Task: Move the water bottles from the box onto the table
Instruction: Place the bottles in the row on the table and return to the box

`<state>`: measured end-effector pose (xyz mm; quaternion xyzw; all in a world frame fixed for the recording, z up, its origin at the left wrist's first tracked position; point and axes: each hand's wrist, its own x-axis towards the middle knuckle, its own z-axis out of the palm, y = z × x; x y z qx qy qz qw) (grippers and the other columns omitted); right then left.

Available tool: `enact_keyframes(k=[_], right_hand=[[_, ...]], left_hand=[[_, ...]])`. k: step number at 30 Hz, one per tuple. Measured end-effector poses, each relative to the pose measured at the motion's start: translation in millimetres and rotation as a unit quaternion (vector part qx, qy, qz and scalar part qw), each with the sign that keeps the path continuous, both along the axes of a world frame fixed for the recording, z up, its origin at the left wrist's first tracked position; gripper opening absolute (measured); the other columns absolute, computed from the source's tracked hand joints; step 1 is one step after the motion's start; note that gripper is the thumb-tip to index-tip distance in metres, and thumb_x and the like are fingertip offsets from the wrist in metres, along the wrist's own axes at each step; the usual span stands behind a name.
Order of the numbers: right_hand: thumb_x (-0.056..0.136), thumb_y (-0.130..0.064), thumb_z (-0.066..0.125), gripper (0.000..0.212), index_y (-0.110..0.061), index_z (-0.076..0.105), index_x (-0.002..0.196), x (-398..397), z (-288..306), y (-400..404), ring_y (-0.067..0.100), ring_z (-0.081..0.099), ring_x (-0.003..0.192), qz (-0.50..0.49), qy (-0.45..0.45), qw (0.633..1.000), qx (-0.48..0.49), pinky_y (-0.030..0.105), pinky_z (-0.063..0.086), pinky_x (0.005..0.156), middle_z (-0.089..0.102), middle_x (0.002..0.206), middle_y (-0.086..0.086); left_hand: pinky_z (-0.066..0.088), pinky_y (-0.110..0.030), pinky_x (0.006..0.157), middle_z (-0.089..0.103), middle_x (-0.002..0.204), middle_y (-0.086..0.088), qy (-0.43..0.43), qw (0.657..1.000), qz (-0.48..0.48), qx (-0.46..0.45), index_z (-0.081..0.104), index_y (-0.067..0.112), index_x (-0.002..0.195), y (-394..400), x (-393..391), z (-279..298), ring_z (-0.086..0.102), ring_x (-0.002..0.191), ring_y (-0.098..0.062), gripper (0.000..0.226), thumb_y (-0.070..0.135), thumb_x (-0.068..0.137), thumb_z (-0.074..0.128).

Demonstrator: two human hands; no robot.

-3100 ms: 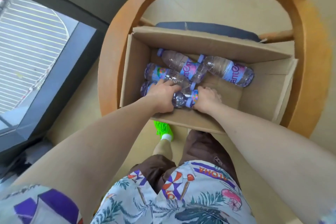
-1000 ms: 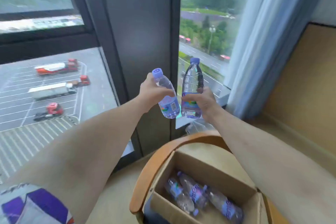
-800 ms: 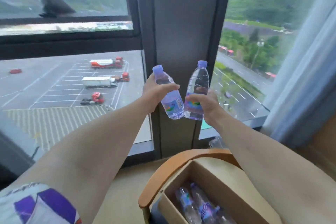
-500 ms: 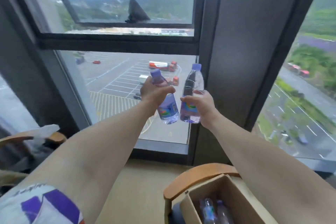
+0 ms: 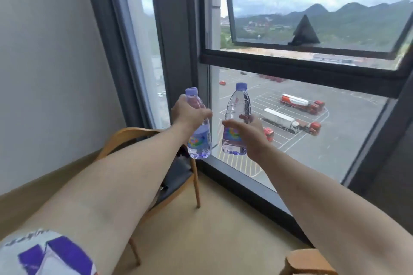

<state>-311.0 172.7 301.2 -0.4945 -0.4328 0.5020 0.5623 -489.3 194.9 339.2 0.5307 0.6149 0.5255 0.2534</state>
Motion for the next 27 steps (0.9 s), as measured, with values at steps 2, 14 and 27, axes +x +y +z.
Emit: enact_keyframes(k=[2,14,27], right_hand=[[0.064,-0.017,0.094,0.063,-0.017,0.053,0.113,-54.7,-1.8,0.6,0.027,0.075,0.086,0.028,0.001,1.0,0.002,0.046,0.063,0.074,0.069,0.106,0.016],[0.058,-0.024,0.093,0.065,-0.021,0.055,0.111,-378.6,-13.2,-36.0,0.019,0.071,0.09,0.225,-0.045,0.973,-0.001,0.03,0.059,0.061,0.069,0.106,0.007],[0.064,-0.014,0.088,0.052,-0.014,0.057,0.105,-692.5,-35.6,-125.7,0.028,0.076,0.073,0.461,-0.036,0.886,-0.046,0.043,0.062,0.057,0.071,0.096,0.014]], left_hand=[[0.04,-0.024,0.059,0.057,0.086,0.012,0.015,0.999,0.035,-0.005,0.05,0.029,0.084,-13.2,-51.6,0.1,0.055,0.076,-0.004,0.045,0.032,0.058,0.086],[0.047,-0.024,0.063,0.062,0.082,0.014,0.002,0.972,0.235,-0.011,0.057,0.026,0.088,-118.7,-359.9,-6.4,0.06,0.074,-0.005,0.047,0.028,0.053,0.089],[0.053,-0.025,0.06,0.069,0.088,0.004,-0.099,0.874,0.475,-0.03,0.061,0.025,0.088,-274.1,-630.7,-48.1,0.069,0.078,-0.014,0.052,0.029,0.04,0.081]])
